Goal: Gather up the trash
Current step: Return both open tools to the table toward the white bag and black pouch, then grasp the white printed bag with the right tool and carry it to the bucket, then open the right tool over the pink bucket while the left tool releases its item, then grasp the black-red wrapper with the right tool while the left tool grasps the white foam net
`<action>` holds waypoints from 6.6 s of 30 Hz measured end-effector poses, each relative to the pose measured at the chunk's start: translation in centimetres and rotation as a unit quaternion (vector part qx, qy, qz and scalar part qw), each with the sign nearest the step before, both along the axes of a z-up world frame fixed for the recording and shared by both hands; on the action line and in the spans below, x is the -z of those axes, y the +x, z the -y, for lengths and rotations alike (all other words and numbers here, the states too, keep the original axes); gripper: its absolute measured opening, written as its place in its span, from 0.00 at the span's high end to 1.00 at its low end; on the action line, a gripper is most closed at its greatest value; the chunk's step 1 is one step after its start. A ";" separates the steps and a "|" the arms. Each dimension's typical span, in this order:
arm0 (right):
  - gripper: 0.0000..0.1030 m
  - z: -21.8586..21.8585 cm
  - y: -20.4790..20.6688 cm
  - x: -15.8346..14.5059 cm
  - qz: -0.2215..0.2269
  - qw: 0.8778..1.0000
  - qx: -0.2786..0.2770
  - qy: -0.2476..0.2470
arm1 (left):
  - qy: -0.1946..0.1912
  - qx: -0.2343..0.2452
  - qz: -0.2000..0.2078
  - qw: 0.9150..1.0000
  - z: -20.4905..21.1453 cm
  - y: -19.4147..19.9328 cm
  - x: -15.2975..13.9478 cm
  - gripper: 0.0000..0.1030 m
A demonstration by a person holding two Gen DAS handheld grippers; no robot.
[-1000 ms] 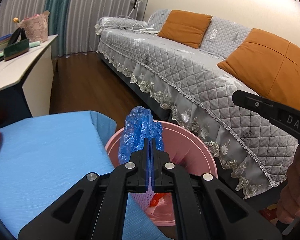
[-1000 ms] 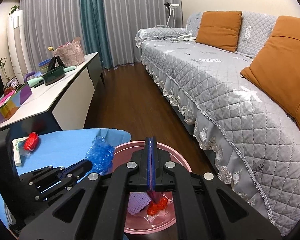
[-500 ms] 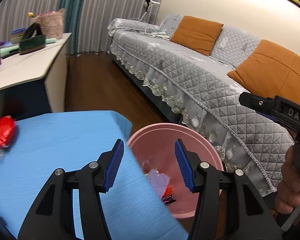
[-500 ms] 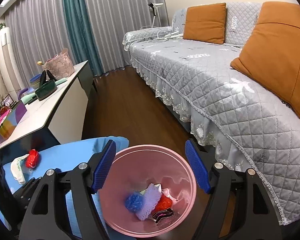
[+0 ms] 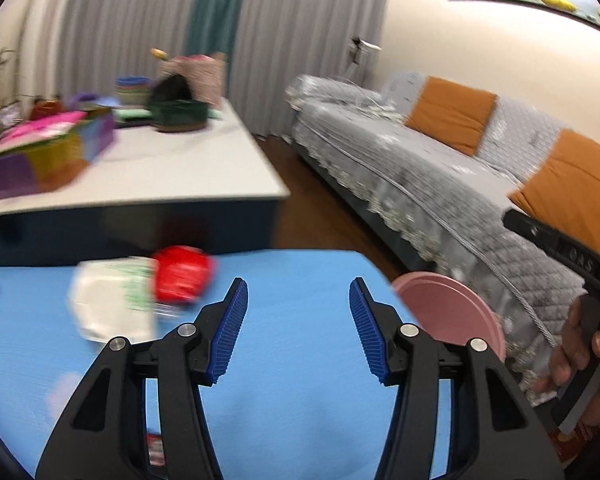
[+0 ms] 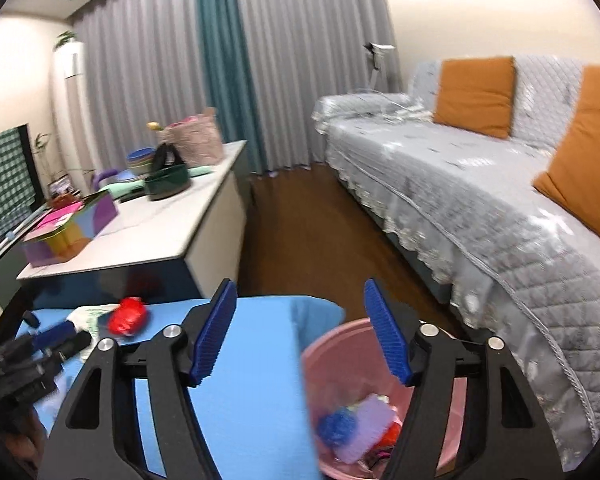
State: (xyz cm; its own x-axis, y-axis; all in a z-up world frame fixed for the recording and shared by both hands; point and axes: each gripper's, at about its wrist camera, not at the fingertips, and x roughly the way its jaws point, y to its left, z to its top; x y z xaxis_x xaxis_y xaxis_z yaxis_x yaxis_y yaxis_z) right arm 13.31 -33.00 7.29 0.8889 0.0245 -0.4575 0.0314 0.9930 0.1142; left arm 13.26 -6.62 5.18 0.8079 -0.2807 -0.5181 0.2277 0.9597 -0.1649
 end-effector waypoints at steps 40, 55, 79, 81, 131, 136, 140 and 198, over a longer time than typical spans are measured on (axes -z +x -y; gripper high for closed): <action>0.57 -25.5 9.1 9.9 -0.125 0.957 -0.255 0.054 | 0.016 -0.288 -0.078 0.954 -39.9 6.2 7.6 0.50; 0.89 -28.2 8.9 11.3 -0.148 0.943 -0.297 0.026 | 0.011 -0.258 -0.105 0.960 -39.1 6.7 8.5 0.90; 0.93 -22.6 3.5 3.1 -0.064 0.962 -0.267 0.008 | 0.031 -0.199 -0.025 0.979 -26.5 0.0 3.1 0.93; 0.93 -21.7 3.0 2.4 -0.060 0.965 -0.256 0.007 | 0.027 -0.189 -0.020 0.981 -25.1 -0.6 2.6 0.93; 0.93 -0.9 -2.9 0.7 -0.046 0.996 -0.076 -0.010 | 0.001 0.016 0.009 1.000 0.6 -0.5 2.5 0.93; 0.93 1.9 -3.1 0.3 -0.045 0.998 -0.048 -0.005 | -0.004 0.043 0.004 0.999 3.7 -0.4 2.6 0.93; 0.93 4.1 -3.2 0.0 -0.043 0.999 -0.026 0.000 | -0.002 0.069 0.003 0.998 6.5 -0.4 2.5 0.93; 0.73 -4.9 -3.8 -1.9 -0.011 0.997 -0.072 0.033 | 0.037 -0.004 0.000 0.999 -3.6 -6.7 -0.9 0.51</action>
